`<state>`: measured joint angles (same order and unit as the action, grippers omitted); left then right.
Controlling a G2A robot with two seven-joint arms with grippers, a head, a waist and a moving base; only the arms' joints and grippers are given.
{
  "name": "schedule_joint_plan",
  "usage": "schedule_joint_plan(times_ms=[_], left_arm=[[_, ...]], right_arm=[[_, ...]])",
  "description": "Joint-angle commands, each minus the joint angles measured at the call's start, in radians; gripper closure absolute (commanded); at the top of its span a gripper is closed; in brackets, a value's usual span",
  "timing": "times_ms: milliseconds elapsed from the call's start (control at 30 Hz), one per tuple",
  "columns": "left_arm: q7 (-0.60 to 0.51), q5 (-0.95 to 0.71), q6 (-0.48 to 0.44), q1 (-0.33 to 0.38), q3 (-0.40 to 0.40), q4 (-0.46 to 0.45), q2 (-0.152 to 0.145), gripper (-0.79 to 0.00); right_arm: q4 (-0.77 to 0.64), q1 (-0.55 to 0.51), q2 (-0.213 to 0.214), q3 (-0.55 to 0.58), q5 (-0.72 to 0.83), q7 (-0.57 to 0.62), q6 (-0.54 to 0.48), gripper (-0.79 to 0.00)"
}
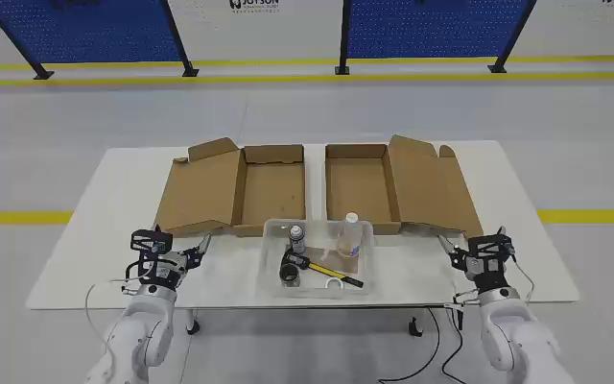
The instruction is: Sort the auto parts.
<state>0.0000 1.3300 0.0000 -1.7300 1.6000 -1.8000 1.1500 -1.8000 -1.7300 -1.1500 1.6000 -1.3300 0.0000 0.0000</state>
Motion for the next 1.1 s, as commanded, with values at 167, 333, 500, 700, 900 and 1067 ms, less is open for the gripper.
schedule_joint_plan(times_ms=[167,333,500,700,900,1067], left_arm=[[0.0,0.0,0.0,0.0,0.0,0.0,0.0,-0.785],[0.0,0.0,0.0,0.0,0.0,0.0,0.0,-0.785],[0.0,0.0,0.0,0.0,0.0,0.0,0.0,-0.785],[0.0,0.0,0.0,0.0,0.0,0.0,0.0,-0.785],[-0.028,0.053,0.008,0.043,-0.003,-0.011,0.0,-0.785],[-0.044,0.068,0.003,0.106,-0.03,0.002,0.004,-0.785]], right_arm=[[0.0,0.0,0.0,0.0,0.0,0.0,0.0,-0.785],[0.0,0.0,0.0,0.0,0.0,0.0,0.0,-0.785],[0.0,0.0,0.0,0.0,0.0,0.0,0.0,-0.784],[0.0,0.0,0.0,0.0,0.0,0.0,0.0,-0.785],[0.0,0.0,0.0,0.0,0.0,0.0,0.0,-0.785],[0.0,0.0,0.0,0.0,0.0,0.0,0.0,-0.785]])
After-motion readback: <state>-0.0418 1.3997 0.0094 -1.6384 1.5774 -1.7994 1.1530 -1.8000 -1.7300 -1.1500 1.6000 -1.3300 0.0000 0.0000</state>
